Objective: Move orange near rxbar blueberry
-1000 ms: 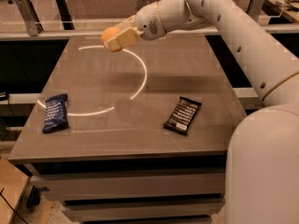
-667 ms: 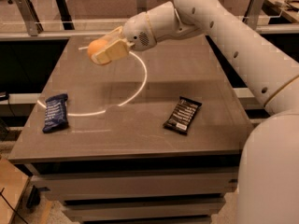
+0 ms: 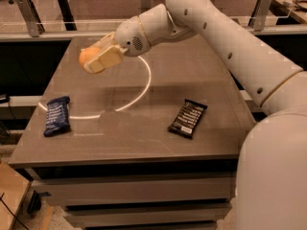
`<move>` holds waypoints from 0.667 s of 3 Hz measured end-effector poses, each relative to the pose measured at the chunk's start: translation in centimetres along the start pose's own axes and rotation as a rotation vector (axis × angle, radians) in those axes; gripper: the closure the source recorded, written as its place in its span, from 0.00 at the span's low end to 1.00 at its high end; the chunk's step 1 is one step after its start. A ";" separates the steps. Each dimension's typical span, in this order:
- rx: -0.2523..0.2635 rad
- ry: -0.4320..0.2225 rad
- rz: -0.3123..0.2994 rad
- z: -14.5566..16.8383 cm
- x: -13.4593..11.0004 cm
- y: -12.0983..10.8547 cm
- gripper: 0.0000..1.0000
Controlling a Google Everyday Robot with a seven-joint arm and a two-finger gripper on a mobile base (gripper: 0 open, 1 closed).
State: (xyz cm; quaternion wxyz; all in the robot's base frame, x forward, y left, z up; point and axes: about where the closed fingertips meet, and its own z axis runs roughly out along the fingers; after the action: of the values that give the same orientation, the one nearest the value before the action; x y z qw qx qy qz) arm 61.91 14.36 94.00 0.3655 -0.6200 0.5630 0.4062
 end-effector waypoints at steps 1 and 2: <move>-0.082 0.016 0.001 3.3 0.9 2.2 1.00; -0.144 0.025 0.019 5.9 2.3 3.9 0.84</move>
Offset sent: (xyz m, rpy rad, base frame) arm -0.0654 0.0559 -0.0740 -0.0495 0.1251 0.1786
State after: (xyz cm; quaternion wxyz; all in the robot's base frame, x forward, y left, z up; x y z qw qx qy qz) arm 57.59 18.43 89.55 0.3089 -0.6443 0.5429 0.4412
